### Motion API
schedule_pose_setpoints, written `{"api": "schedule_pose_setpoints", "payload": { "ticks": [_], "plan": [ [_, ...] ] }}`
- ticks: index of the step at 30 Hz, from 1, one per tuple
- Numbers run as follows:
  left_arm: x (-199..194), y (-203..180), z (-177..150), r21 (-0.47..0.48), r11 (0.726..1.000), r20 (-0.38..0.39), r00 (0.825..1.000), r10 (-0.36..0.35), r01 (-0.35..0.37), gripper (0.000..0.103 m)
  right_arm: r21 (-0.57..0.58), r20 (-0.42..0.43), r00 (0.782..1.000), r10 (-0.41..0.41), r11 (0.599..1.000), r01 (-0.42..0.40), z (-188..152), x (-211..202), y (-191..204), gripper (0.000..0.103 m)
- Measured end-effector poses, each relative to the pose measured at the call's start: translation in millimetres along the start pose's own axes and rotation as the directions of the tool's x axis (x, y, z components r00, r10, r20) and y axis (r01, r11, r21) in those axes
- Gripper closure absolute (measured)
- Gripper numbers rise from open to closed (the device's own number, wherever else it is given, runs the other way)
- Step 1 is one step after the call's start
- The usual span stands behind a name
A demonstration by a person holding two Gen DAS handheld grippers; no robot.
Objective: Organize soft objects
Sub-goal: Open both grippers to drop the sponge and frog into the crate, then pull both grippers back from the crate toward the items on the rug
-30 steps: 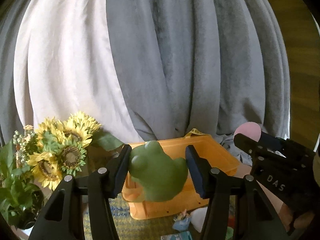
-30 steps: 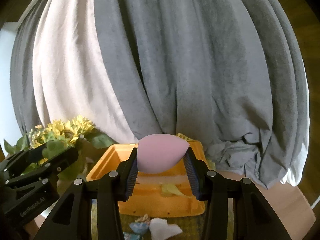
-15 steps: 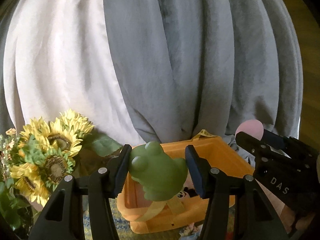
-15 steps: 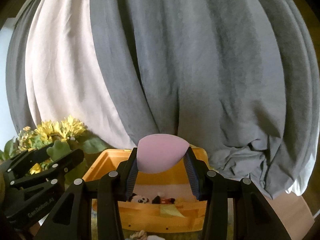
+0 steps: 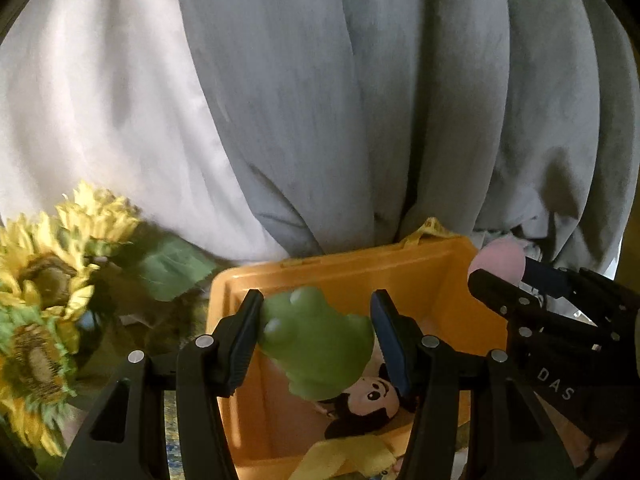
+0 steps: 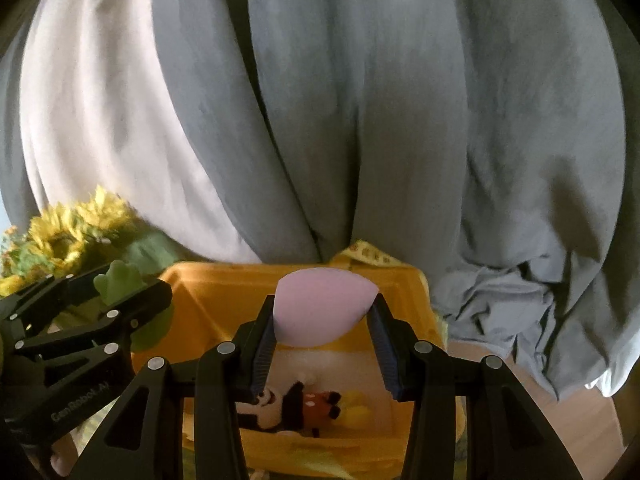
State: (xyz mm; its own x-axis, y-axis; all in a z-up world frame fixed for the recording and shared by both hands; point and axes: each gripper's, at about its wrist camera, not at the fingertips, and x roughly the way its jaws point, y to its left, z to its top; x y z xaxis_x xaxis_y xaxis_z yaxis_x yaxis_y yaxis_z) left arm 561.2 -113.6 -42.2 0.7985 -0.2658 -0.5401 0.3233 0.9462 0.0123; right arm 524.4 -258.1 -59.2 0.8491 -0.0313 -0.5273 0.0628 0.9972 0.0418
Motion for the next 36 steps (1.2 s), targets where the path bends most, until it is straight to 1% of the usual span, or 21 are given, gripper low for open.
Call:
{"api": "schedule_pose_setpoints", "payload": {
  "ticks": [2,3,4,5,6,7,10,13,16,19,23,27,31,33,36],
  "plan": [
    [7,1,0,0.000,1.000,-0.020,1.000,-0.012,0.012,0.034,-0.001,-0.029,1.000,0.002,1.000,-0.002,0,9,-2,0.057],
    [10,1,1,-0.001,1.000,-0.035,0.999,-0.019,0.019,0.033,0.004,-0.041,0.999,-0.004,1.000,0.004,-1,12,-4,0.056],
    [12,1,0,-0.001,1.000,-0.038,0.999,-0.019,0.019,0.033,0.006,-0.048,0.999,-0.006,1.000,0.006,-1,15,-5,0.052],
    [13,1,0,-0.001,1.000,-0.041,0.999,-0.015,0.015,0.033,0.003,-0.057,0.998,-0.010,1.000,0.010,-1,16,-5,0.048],
    [13,1,-1,0.001,1.000,-0.044,0.999,-0.008,0.008,0.033,0.000,-0.061,0.998,-0.018,1.000,0.018,-2,18,-6,0.040],
    [14,0,0,0.001,1.000,-0.046,0.999,-0.002,0.002,0.033,0.000,-0.061,0.998,-0.026,1.000,0.026,-2,18,-7,0.039],
    [7,3,-2,-0.007,1.000,-0.037,0.999,0.001,-0.001,0.031,0.007,-0.055,0.997,-0.047,0.999,0.048,-2,14,-9,0.039],
    [-3,3,-4,-0.007,1.000,-0.021,1.000,0.016,-0.016,0.030,0.020,-0.054,0.998,-0.044,0.999,0.045,-2,6,-11,0.038],
    [-16,4,-5,-0.009,0.999,-0.002,0.999,0.032,-0.032,0.023,0.017,-0.047,0.998,-0.044,0.999,0.045,-2,-2,-9,0.038],
    [-34,4,-5,-0.008,0.999,0.025,0.999,0.048,-0.048,0.023,0.017,-0.031,0.998,-0.050,0.999,0.050,-2,-17,-6,0.036],
    [-57,3,-7,-0.008,0.998,0.055,0.997,0.059,-0.059,0.022,0.019,0.010,0.998,-0.058,0.998,0.058,-2,-42,-4,0.035],
    [-82,0,-11,-0.007,0.998,0.084,0.995,0.061,-0.060,0.020,0.019,0.031,0.998,-0.051,0.999,0.050,-3,-66,0,0.035],
    [-102,-1,-18,0.002,0.997,0.102,0.992,0.071,-0.071,0.020,0.006,0.052,0.997,-0.062,0.998,0.062,-8,-87,4,0.031],
    [-111,-3,-22,0.007,0.997,0.106,0.991,0.076,-0.077,0.020,0.006,0.052,0.996,-0.068,0.998,0.067,-11,-97,4,0.030],
    [-125,-5,-29,0.011,0.996,0.117,0.989,0.090,-0.091,0.020,0.022,0.050,0.996,-0.074,0.997,0.073,-17,-107,1,0.026]
  ]
}}
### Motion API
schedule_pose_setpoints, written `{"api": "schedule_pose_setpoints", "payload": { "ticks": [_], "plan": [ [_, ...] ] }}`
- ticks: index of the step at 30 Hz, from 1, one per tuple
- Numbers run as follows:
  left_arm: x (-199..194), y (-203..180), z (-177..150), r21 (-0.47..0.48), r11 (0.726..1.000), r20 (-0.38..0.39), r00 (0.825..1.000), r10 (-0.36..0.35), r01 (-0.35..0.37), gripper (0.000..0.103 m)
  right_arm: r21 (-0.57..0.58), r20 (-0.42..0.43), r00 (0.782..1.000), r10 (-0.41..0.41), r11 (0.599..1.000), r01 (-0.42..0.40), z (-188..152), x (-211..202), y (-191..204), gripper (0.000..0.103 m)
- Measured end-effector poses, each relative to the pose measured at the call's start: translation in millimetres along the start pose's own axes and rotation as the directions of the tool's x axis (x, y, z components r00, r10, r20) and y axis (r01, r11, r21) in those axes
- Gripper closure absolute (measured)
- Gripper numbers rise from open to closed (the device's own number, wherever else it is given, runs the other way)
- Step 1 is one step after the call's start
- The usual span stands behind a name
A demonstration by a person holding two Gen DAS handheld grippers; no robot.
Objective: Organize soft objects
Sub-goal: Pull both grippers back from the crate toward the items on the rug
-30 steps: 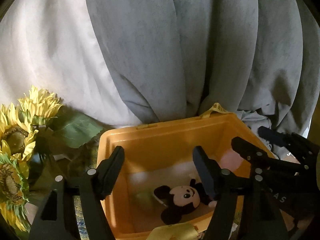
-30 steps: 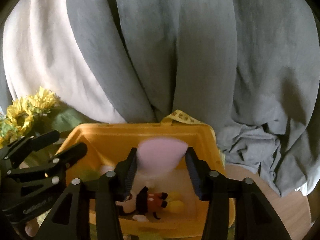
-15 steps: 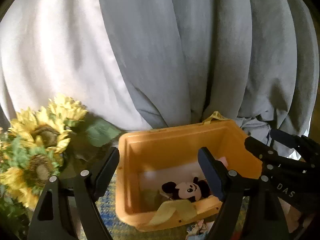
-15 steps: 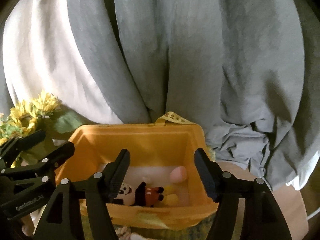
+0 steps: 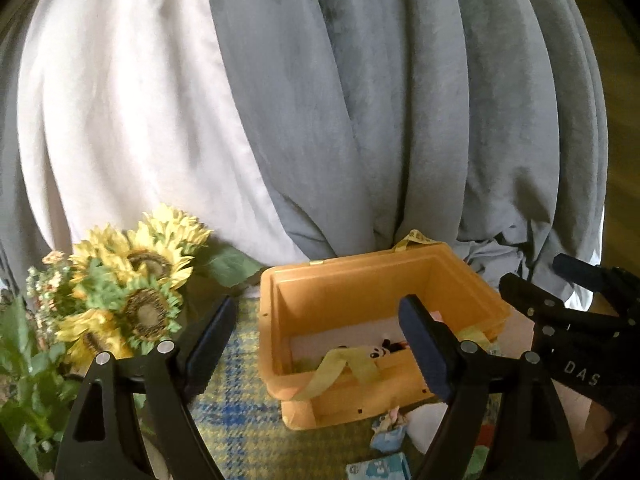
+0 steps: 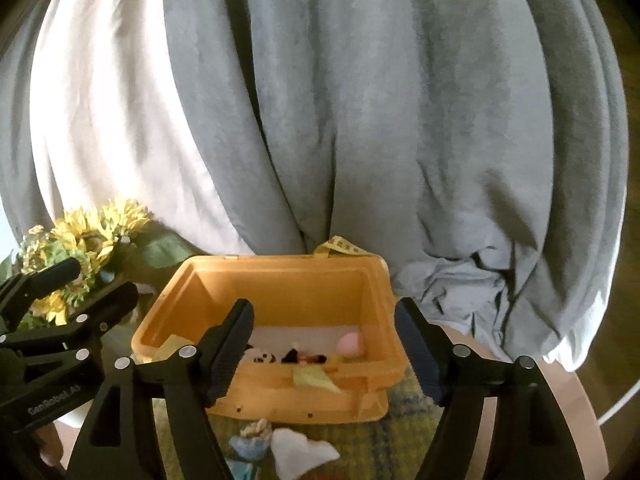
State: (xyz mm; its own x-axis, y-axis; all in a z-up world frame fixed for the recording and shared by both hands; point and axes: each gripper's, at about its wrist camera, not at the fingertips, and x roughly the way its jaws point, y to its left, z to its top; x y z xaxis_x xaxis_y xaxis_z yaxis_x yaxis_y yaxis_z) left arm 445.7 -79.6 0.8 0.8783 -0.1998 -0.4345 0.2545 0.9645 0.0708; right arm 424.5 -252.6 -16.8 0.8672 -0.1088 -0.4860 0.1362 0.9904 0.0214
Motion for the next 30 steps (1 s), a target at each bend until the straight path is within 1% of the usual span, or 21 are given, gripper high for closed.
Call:
{"api": "schedule_pose_setpoints", "payload": {
  "ticks": [4,8,12,17,23,30],
  "plan": [
    [-15,-2,-7,0.000,1.000,0.004,1.000,0.003,-0.003,0.019,0.012,0.000,1.000,-0.013,1.000,0.013,-5,-12,-4,0.026],
    [-25,-5,-16,0.003,1.000,-0.007,1.000,-0.002,0.002,0.018,0.010,0.011,0.999,-0.032,0.999,0.032,-14,-24,-4,0.026],
    [-32,-8,-27,0.004,1.000,-0.029,1.000,-0.003,0.003,0.018,0.007,-0.003,1.000,-0.030,1.000,0.030,-24,-32,-4,0.026],
    [-36,-15,-40,0.027,1.000,-0.059,0.998,0.003,-0.001,0.018,0.018,-0.041,0.999,-0.032,0.999,0.033,-39,-36,-7,0.026],
    [-34,-21,-57,0.030,0.999,-0.113,0.993,-0.012,0.015,0.018,0.023,-0.107,0.994,-0.022,0.999,0.025,-59,-33,-10,0.026],
    [-24,-29,-83,0.028,0.999,-0.203,0.979,-0.035,0.041,0.018,0.016,-0.184,0.983,-0.019,1.000,0.023,-82,-26,-14,0.026]
  ]
}}
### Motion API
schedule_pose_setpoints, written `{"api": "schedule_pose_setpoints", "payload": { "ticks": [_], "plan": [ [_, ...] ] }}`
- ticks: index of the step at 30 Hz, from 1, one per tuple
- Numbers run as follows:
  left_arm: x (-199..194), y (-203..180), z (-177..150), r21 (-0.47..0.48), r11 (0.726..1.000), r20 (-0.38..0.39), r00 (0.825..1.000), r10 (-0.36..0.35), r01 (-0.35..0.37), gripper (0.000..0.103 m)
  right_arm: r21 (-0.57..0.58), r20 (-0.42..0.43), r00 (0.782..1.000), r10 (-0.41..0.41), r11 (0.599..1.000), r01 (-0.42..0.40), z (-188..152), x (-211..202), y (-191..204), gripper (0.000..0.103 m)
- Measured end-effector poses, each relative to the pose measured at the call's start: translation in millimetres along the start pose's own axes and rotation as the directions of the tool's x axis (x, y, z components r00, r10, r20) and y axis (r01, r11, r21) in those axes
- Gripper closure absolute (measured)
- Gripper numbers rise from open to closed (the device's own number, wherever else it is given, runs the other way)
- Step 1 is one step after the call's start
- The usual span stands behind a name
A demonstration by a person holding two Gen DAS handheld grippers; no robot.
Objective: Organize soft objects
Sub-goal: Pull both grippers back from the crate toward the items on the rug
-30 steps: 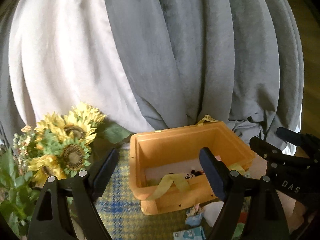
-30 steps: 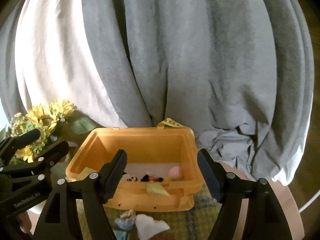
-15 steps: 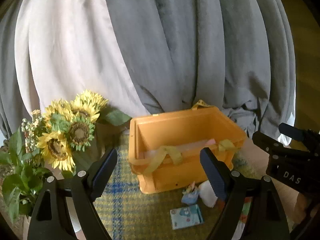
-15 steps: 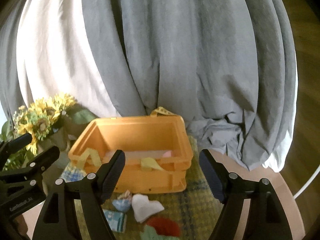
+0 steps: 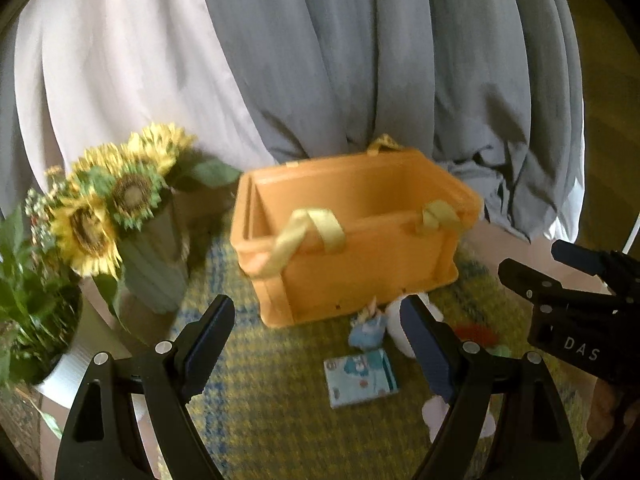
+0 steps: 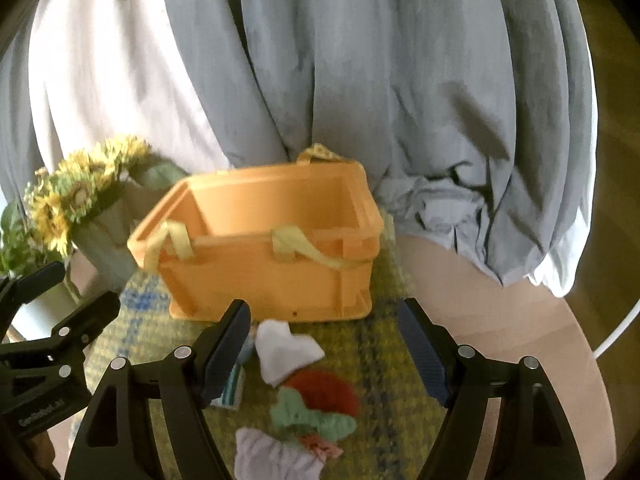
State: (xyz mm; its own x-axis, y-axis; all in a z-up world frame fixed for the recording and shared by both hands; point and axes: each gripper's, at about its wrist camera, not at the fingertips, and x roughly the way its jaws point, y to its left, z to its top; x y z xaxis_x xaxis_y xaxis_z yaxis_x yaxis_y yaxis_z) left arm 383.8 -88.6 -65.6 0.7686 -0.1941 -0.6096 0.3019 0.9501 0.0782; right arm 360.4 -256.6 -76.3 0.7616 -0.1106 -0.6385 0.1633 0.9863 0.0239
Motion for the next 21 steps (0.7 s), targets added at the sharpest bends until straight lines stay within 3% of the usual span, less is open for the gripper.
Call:
{"api": "schedule_pose_setpoints", "payload": {
  "ticks": [11,16,21],
  "plan": [
    [28,-10,-26,0.010,0.999,-0.109,0.993,-0.039,0.041,0.018,0.023,-0.118,0.993,0.023,1.000,-0.021,-26,22,-5,0.026],
    [46,-11,-35,-0.037,0.994,-0.183,0.977,-0.108,0.103,0.018,0.032,-0.169,0.985,0.040,0.999,-0.035,-34,35,-7,0.026],
    [67,-17,-46,-0.075,0.985,-0.272,0.947,-0.172,0.157,0.018,0.058,-0.229,0.971,0.066,0.997,-0.054,-43,52,-11,0.026]
  ]
}}
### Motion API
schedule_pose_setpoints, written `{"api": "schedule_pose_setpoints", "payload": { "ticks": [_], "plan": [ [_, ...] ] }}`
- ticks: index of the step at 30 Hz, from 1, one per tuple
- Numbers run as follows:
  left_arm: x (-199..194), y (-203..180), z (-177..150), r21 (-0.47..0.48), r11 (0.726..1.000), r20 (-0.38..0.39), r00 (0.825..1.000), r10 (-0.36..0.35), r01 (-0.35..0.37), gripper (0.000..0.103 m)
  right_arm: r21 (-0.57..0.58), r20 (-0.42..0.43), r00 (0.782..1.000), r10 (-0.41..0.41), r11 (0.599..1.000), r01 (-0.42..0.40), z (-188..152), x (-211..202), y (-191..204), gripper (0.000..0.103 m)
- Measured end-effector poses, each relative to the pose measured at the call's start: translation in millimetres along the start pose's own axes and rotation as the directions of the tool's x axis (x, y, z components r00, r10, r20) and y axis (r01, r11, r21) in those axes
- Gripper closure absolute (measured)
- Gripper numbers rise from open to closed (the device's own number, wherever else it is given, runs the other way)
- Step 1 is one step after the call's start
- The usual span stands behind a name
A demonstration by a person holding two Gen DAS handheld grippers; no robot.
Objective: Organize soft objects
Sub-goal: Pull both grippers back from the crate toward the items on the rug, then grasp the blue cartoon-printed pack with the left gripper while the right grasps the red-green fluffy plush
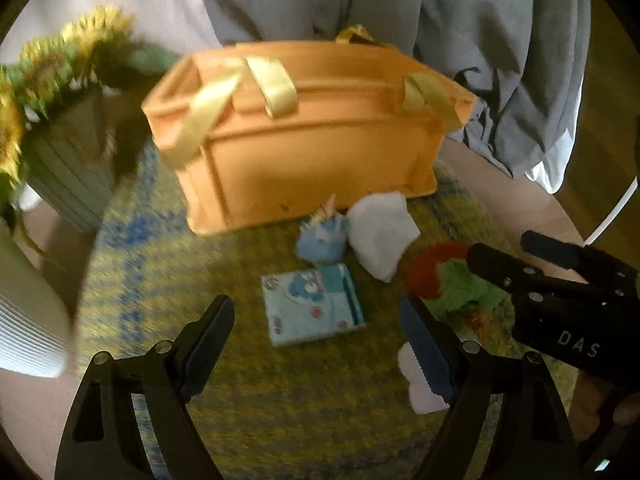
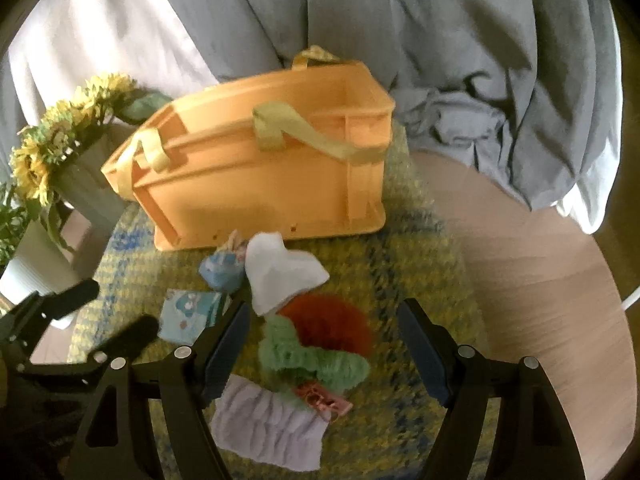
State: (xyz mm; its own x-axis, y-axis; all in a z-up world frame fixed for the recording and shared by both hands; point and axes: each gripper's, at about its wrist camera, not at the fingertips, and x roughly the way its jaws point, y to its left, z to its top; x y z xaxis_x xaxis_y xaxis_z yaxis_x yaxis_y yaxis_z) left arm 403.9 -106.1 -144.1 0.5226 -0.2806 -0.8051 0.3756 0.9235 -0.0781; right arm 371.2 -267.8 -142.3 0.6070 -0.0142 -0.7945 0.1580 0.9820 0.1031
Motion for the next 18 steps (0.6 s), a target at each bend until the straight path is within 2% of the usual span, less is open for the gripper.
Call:
{"api": "schedule_pose_setpoints", "payload": {
  "ticks": [5,18],
  "plan": [
    [20,-1,-6,-0.013,1.000,-0.056,0.998,-0.003,0.002,0.018,0.013,-0.051,0.999,0.007,1.000,-0.006,-3,15,-3,0.026],
    [54,-1,-8,-0.020,1.000,-0.109,0.994,0.016,-0.019,0.018,0.037,-0.138,0.989,0.051,0.998,-0.046,-6,50,-6,0.027]
  ]
}}
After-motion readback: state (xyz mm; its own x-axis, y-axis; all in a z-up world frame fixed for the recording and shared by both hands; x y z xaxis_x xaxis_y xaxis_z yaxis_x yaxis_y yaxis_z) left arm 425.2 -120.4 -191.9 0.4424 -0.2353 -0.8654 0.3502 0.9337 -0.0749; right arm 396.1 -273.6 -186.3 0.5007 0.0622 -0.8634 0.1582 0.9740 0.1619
